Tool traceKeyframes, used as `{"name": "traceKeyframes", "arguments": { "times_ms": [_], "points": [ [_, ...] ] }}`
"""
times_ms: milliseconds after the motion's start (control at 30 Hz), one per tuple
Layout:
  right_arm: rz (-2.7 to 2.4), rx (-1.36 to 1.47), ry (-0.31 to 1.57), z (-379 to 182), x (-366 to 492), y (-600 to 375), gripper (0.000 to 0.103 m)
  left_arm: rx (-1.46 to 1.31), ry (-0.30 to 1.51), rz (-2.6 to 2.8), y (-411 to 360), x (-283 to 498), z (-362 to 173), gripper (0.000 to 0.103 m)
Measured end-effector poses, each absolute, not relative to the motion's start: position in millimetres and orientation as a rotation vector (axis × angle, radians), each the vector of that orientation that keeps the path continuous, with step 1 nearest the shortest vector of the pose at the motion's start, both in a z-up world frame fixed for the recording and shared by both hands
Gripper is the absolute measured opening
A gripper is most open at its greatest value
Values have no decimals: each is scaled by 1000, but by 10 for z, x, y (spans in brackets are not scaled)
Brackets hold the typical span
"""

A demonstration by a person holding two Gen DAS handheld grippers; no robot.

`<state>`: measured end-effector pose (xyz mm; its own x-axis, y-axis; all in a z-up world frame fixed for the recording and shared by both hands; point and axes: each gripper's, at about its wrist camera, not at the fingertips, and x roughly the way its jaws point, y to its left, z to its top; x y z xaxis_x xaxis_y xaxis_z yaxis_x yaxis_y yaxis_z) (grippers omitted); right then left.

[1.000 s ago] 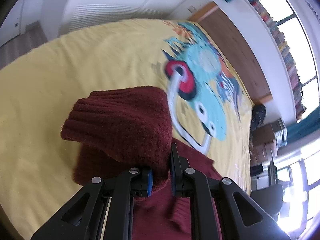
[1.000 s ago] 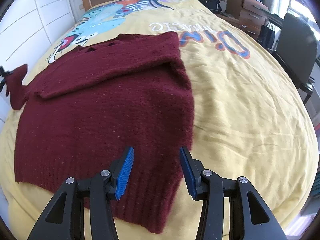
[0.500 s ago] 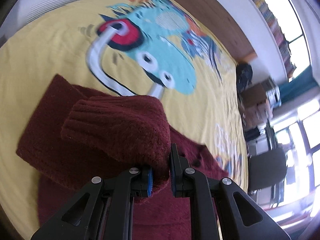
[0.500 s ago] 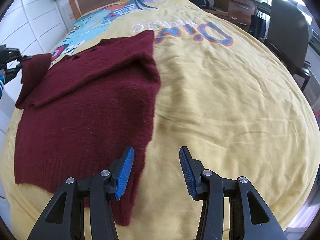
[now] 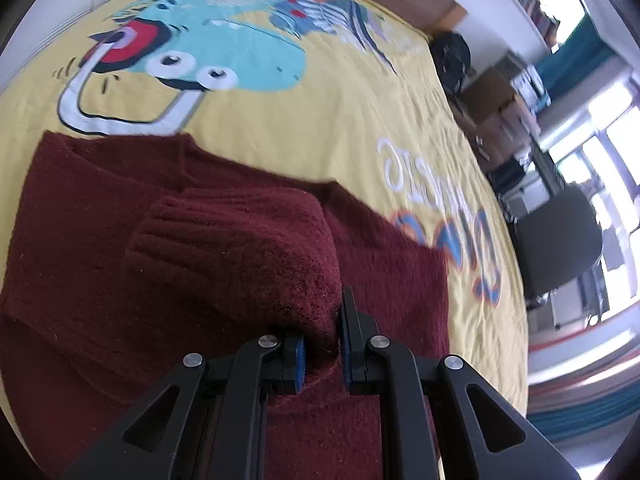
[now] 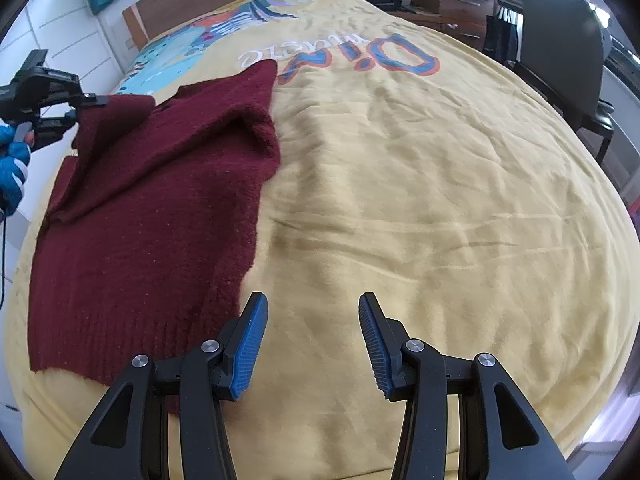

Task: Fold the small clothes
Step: 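Lift the sleeve with the left gripper and carry it across the sweater body, then lay the sleeve on the sweater body and open the left gripper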

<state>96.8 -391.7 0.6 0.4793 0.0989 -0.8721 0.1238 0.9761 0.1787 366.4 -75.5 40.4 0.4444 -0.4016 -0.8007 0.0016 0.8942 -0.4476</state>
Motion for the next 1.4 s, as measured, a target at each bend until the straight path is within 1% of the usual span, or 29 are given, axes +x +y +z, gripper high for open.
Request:
{"name": "traceKeyframes", "arguments": {
  "times_ms": [200,500,700,733,800,867,900,1000,1167,1400],
  "points": [
    [-21,247,1080,-51,946,-3967,49,-328,1139,-256,-977,3521,194,11],
    [-18,263,1075,-80,969,-4006,49,-177,1153,-283,-934,3115,79,11],
    [-1,257,1068,-50,990,-3939,49,-64,1187,-327,-1046,2981,-49,12],
    [-1,256,1067,-44,990,-3934,49,-64,1186,-330,-1049,2963,-54,13],
    [-3,255,1067,-41,987,-3933,49,-103,1188,-354,-1030,2929,-45,21],
    [-5,258,1068,-45,987,-3937,49,-156,1181,-354,-979,2932,2,42],
    [-6,258,1068,-45,987,-3938,49,-187,1163,-344,-932,2933,39,43],
    [-4,254,1065,-43,987,-3940,49,-274,1148,-313,-807,2989,97,44],
    [-5,259,1062,-50,990,-3958,49,-337,1115,-245,-707,3129,188,47],
    [-5,265,1061,-64,989,-3976,49,-374,1098,-231,-827,3263,247,47]
  ]
}}
